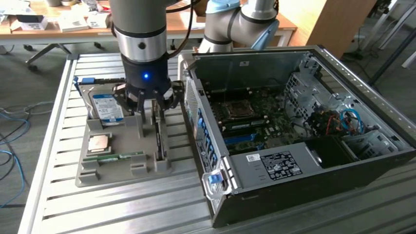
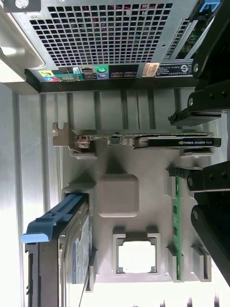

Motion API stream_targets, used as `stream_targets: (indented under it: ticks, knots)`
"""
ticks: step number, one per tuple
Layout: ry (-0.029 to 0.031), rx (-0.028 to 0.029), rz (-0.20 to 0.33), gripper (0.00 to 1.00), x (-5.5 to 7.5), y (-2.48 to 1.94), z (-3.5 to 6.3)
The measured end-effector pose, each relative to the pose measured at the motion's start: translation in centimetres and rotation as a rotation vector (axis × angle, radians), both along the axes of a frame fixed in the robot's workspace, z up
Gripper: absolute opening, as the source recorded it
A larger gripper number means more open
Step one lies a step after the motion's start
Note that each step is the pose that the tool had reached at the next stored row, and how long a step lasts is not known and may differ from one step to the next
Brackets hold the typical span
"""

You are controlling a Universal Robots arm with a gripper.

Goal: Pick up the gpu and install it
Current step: 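Pick up the gpu and move the gpu toward the slot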

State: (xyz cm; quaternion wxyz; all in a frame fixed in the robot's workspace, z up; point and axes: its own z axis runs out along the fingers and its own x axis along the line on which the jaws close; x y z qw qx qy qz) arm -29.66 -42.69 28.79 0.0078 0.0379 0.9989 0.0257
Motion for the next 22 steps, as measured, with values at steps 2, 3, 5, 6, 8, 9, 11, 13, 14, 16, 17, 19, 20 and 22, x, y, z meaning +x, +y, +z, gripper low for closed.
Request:
stream_targets:
  ticks: [2, 3, 5, 6, 8, 9, 11, 13, 14, 16, 17, 19, 20, 22]
  knots:
    - [0.0001, 0.0000, 0.000, 0.47, 0.0, 0.00, -0.20]
    - [0.0000, 0.0000, 0.000, 0.47, 0.0, 0.00, -0.32]
    - [0.0000, 0.0000, 0.000, 0.47, 0.0, 0.00, -0.50]
    - [0.0000, 0.0000, 0.000, 0.47, 0.0, 0.00, -0.60]
    - [-0.0002, 0.0001, 0.000, 0.47, 0.0, 0.00, -0.80]
    - [0.0000, 0.0000, 0.000, 0.47, 0.0, 0.00, -0.89]
    - [0.0000, 0.0000, 0.000, 0.47, 0.0, 0.00, -1.07]
    - [0.0002, -0.0002, 0.000, 0.47, 0.0, 0.00, -1.10]
    - [0.0002, -0.0002, 0.000, 0.47, 0.0, 0.00, -1.10]
    - [0.0001, -0.0001, 0.000, 0.47, 0.0, 0.00, -1.12]
    - [0.0000, 0.0000, 0.000, 0.47, 0.0, 0.00, -1.12]
    - [-0.0005, 0.0004, 0.000, 0.47, 0.0, 0.00, -1.23]
    - [-0.0002, 0.0002, 0.000, 0.47, 0.0, 0.00, -1.29]
    - [-0.0001, 0.0001, 0.000, 0.47, 0.0, 0.00, -1.41]
